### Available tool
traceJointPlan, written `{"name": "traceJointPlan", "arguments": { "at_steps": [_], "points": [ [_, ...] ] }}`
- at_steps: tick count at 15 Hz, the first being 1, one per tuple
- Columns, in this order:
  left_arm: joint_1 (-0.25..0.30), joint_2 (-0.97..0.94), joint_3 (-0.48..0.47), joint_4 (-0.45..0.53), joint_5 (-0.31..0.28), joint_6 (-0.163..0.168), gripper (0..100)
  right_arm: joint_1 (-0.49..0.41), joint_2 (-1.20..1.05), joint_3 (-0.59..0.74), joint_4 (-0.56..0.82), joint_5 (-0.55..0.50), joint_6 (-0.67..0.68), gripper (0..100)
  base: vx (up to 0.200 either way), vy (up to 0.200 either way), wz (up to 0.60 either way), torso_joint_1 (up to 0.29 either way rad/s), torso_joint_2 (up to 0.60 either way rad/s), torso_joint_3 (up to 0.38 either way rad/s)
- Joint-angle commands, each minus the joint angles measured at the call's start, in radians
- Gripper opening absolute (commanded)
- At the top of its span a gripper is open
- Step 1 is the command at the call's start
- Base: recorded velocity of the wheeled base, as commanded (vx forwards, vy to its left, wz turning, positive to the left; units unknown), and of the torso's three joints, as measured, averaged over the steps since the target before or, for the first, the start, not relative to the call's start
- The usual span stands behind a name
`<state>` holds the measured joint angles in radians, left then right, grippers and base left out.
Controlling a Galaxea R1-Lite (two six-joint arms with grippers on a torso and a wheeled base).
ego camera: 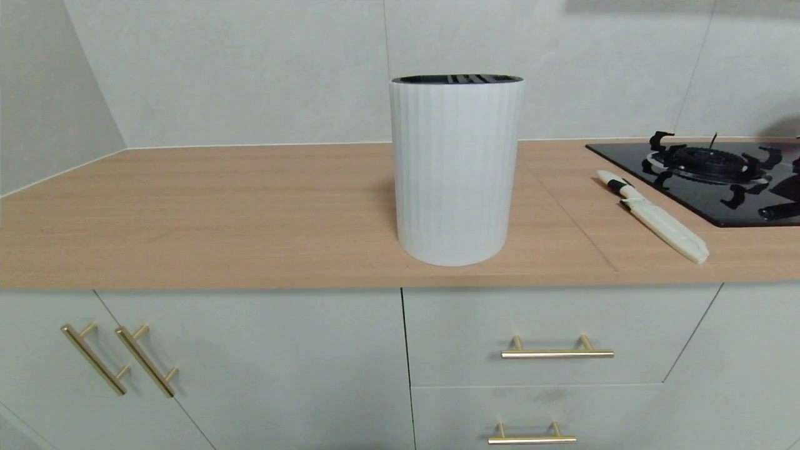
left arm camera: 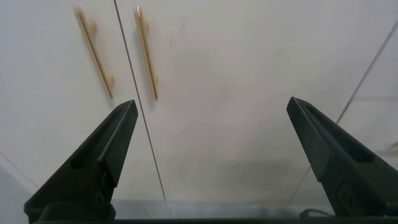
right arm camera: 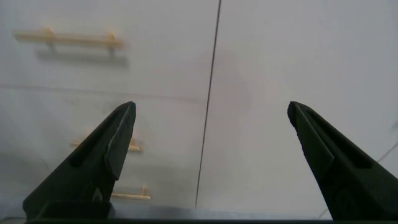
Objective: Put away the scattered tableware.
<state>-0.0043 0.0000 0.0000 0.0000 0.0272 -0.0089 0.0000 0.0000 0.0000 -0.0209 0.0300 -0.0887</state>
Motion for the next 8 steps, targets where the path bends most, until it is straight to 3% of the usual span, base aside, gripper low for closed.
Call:
{"name": "traceJointPlan", "arguments": {
  "at_steps": [1,8],
  "points": [
    [0.001,0.000,0.000,0.000,0.000,0.000,100,0.000,0.002,0.000,0.001,0.001,0.000,100,0.000,0.000,0.00,0.159,-0.51,-0.290],
    [0.000,0.000,0.000,0.000,0.000,0.000,100,0.000,0.002,0.000,-0.001,-0.001,0.000,100,0.000,0.000,0.00,0.188,-0.48,-0.283]
  ]
}}
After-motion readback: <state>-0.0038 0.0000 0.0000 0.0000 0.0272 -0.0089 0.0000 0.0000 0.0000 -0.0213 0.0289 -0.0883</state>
